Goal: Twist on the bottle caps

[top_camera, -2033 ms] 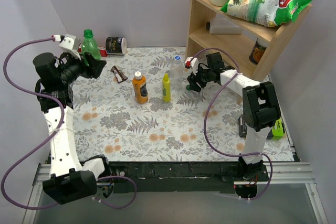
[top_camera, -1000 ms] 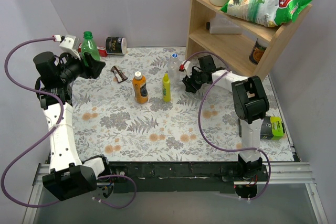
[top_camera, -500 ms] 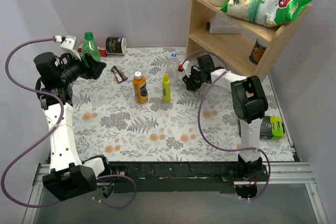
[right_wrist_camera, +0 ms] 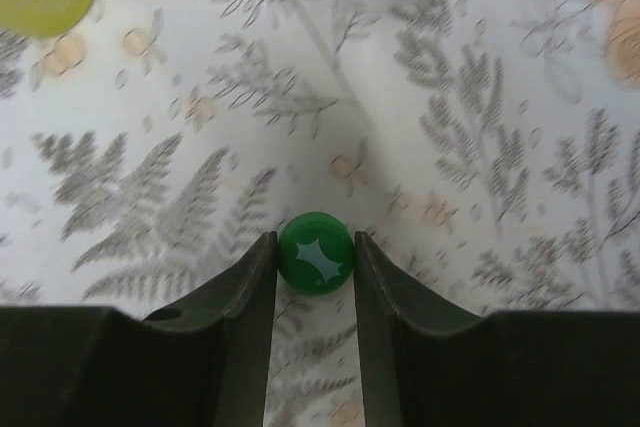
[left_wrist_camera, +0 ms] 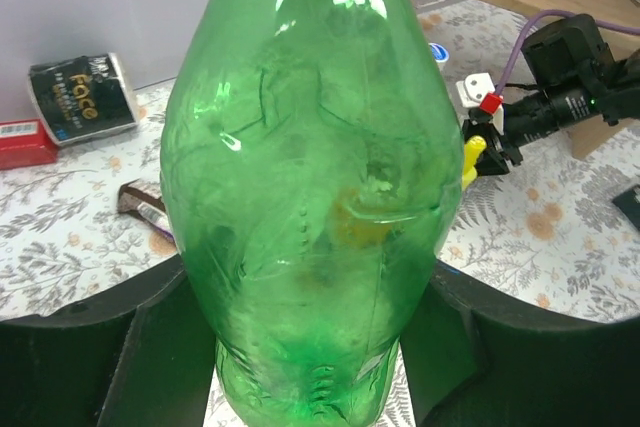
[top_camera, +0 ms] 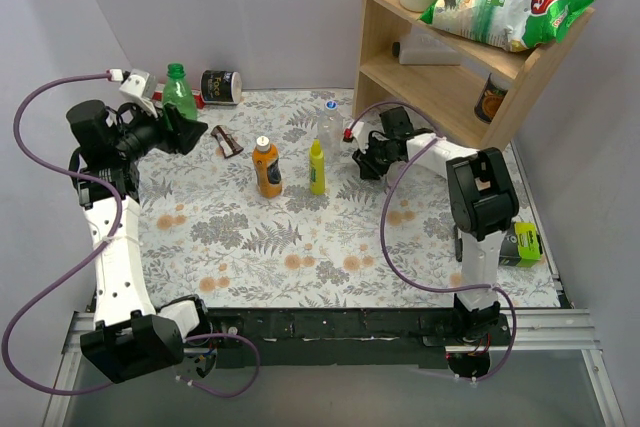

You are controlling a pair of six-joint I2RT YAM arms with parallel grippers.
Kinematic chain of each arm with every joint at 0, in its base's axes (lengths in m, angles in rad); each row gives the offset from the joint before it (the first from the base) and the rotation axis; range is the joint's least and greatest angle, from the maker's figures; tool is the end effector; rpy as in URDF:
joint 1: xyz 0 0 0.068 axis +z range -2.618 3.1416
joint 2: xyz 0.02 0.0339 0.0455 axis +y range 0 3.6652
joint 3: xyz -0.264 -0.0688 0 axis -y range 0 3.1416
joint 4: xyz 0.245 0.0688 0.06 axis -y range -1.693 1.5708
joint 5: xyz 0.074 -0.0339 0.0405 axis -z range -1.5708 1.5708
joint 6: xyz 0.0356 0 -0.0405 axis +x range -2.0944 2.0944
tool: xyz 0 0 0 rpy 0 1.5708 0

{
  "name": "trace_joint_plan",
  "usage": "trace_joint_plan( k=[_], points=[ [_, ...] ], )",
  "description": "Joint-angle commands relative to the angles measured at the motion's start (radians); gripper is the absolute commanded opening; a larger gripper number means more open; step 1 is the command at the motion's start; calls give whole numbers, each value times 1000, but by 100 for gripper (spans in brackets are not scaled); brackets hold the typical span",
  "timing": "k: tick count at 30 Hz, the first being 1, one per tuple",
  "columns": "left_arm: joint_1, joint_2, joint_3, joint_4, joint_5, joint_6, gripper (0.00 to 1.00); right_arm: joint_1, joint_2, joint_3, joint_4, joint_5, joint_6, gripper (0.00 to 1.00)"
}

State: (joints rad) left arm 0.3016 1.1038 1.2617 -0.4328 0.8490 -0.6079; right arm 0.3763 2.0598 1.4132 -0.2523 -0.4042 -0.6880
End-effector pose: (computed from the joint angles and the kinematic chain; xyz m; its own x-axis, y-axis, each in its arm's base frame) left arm 0.2252 0.0421 0.4205 -0.4947 -0.5491 -0.6737 0.2571 0.6480 -0.7170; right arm 0.4061 0.1755 0.1633 -0.2032 -0.7080 -0.6763 -0.8991 0.4084 -0.1575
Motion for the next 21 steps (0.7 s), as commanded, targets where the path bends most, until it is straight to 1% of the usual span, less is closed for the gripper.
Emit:
trace_joint_plan(
  k=[1, 2, 3, 4, 5, 7, 8, 9, 10, 11, 12, 13, 14, 15, 16, 17, 18, 19, 21],
  points=[
    [-64, -5, -22, -9, 70, 84, 0, -25, -165, -62, -157, -96, -11, 23],
    [-129, -5, -27, -17, 56, 111, 0, -27, -232, -74, -175, -144, -12, 22],
    [-168, -5, -38, -26, 52, 144, 0, -28, -269, -82, -223, -172, -12, 22],
    [-205, -4, -42, -44, 51, 173, 0, -33, -305, -88, -251, -204, -27, 22],
    [-279, 2, -50, -56, 51, 225, 0, -33, -373, -88, -286, -279, -39, 22],
    [-375, 10, -76, -104, 44, 284, 0, -31, -441, -83, -379, -358, -86, 22],
    [-462, 7, -94, -112, 38, 351, 0, -30, -502, -73, -402, -419, -102, 22],
    [-502, 2, -116, -113, 24, 382, 0, -31, -532, -62, -424, -450, -116, 21],
    [-540, -4, -171, -104, 18, 419, 0, -31, -556, -50, -480, -470, -131, 21],
    [-608, -15, -204, -86, 13, 445, 0, -30, -596, -15, -504, -496, -166, 21],
    [-634, -37, -252, -58, 9, 489, 0, -28, -612, 6, -534, -504, -185, 22],
    [-659, -53, -337, 15, 2, 506, 0, -24, -622, 29, -570, -522, -218, 22],
    [-698, -61, -388, 57, 2, 523, 0, -20, -636, 56, -643, -528, -279, 22],
    [-717, -70, -425, 95, -1, 558, 0, -13, -642, 97, -675, -532, -315, 22],
    [-752, -67, -459, 171, -4, 566, 0, 7, -647, 119, -702, -529, -344, 22],
    [-768, -62, -528, 213, -4, 570, 0, 19, -656, 133, -746, -522, -367, 23],
    [-782, -53, -553, 256, -7, 565, 0, 35, -662, 154, -761, -512, -419, 22],
    [-798, -33, -580, 346, -7, 530, 0, 73, -668, 159, -780, -484, -445, 22],
    [-843, -7, -636, 428, -19, 490, 0, 117, -694, 153, -809, -449, -519, 23]
  ],
)
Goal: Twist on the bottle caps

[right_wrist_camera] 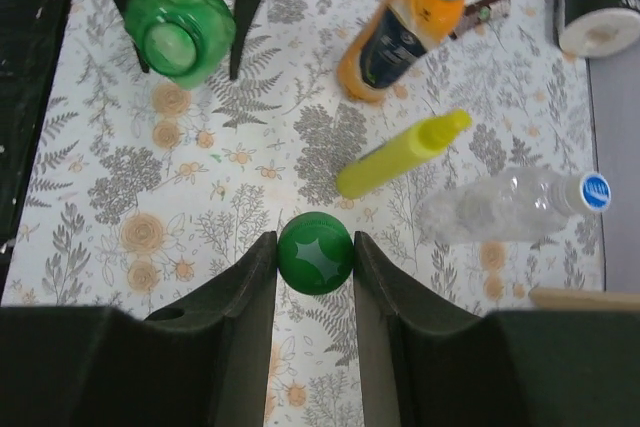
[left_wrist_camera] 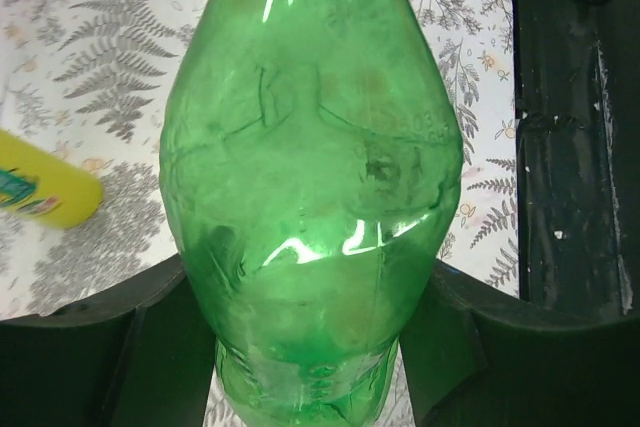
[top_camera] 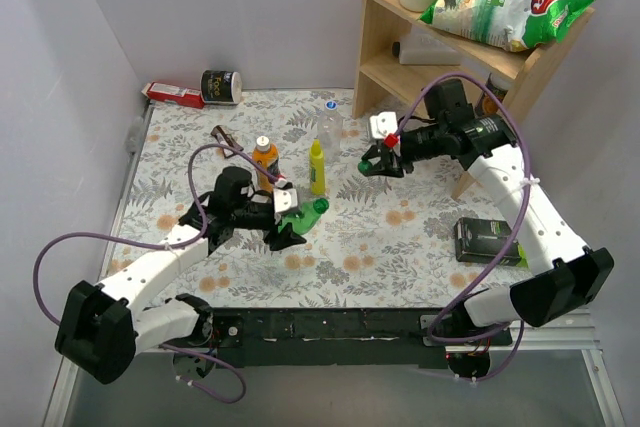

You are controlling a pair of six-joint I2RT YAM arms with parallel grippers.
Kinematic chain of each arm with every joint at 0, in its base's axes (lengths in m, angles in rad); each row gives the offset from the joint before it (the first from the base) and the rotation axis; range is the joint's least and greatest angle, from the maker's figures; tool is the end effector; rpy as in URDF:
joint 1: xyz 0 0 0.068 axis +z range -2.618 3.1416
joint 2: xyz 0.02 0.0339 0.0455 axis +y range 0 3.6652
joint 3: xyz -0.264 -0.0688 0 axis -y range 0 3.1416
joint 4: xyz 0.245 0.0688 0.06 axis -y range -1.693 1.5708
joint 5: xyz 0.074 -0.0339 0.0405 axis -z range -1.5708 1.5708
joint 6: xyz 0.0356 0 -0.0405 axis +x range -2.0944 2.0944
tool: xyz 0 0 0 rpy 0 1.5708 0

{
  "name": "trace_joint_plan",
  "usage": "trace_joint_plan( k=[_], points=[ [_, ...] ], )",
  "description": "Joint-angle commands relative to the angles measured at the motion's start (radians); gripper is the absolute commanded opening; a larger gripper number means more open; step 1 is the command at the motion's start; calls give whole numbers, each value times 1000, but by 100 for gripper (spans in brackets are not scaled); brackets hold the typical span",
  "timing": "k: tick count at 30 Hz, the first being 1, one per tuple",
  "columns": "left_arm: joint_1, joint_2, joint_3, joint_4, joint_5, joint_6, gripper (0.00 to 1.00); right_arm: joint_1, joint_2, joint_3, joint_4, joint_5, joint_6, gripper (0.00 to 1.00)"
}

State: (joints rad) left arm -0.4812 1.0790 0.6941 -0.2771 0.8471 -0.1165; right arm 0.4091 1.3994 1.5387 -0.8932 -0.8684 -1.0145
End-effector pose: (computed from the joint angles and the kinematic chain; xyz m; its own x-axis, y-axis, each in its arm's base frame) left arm 0.1844 -0.1264 0.2499 -0.6377 0.2462 -0.7299 0.7615 0.3443 -0.5492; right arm 0.2461 0.1363 0.4007 0.3202 -0.4592 -0.8286 -0.9386 -0.0351 -0.3432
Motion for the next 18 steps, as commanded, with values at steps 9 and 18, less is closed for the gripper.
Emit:
trace_joint_plan(
  k=[9, 18],
  points=[
    [-158, 64, -211, 633, -69, -132, 0, 238, -68, 34, -226, 89, -363, 24],
    [-161, 61, -252, 722, -100, -114, 0, 298, -25, 49, -285, 55, -380, 23]
  ],
)
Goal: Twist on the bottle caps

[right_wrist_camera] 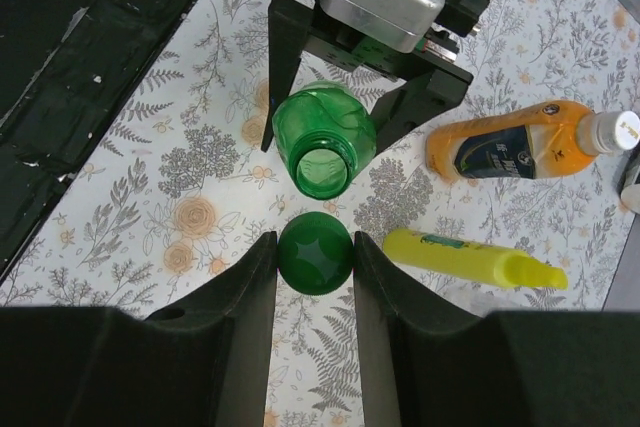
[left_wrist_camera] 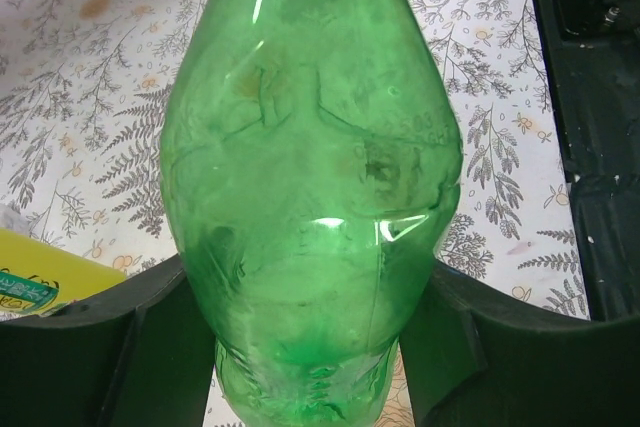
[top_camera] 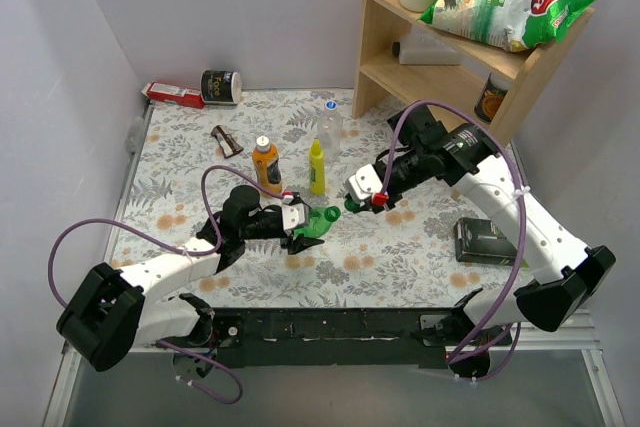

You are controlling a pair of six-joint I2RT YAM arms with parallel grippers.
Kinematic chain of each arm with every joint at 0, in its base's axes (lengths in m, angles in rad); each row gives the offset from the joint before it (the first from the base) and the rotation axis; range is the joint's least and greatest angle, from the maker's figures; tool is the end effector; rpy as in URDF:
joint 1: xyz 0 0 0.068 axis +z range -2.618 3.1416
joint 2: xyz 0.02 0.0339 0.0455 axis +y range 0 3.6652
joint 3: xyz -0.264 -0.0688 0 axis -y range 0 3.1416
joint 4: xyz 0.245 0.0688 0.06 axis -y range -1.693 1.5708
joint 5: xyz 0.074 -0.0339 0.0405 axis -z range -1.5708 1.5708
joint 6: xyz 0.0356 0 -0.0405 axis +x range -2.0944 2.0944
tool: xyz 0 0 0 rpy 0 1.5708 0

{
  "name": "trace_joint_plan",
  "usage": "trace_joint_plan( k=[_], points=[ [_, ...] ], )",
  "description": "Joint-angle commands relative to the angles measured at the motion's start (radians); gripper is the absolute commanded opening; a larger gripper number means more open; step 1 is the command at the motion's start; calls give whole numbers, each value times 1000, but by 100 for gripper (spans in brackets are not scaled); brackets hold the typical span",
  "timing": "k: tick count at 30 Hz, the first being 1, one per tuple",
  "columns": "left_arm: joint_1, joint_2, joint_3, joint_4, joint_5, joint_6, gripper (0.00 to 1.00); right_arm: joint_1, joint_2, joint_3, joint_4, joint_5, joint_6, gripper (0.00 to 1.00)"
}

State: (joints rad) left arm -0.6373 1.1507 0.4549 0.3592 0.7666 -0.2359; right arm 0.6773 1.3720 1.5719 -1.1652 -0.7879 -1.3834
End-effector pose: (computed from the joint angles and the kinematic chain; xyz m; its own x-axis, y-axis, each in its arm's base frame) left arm 0.1725 -0.1584 0.2106 -0.4813 0.1468 -0.8642 0.8663 0.2300 -0.4434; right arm 0.1809 0.1779 0.3983 0.6238 -0.3876 -0.6787 -0.7704 -0.4510 -0.4506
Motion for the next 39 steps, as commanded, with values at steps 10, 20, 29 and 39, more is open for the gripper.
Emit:
trace_joint_plan(
  k=[10, 20, 29, 39],
  points=[
    [-39, -2, -7, 101, -16, 23, 0, 94, -10, -41, 105, -7, 49, 23],
    [-44, -16, -30, 178, -41, 21, 0, 128, -13, -88, 148, 33, 63, 24],
    [-44, -37, -84, 310, -138, -39, 0, 127, 5, -108, 248, 95, 203, 22],
    [-44, -78, -157, 448, -220, -74, 0, 110, 71, -47, 277, 90, 363, 23]
  ],
)
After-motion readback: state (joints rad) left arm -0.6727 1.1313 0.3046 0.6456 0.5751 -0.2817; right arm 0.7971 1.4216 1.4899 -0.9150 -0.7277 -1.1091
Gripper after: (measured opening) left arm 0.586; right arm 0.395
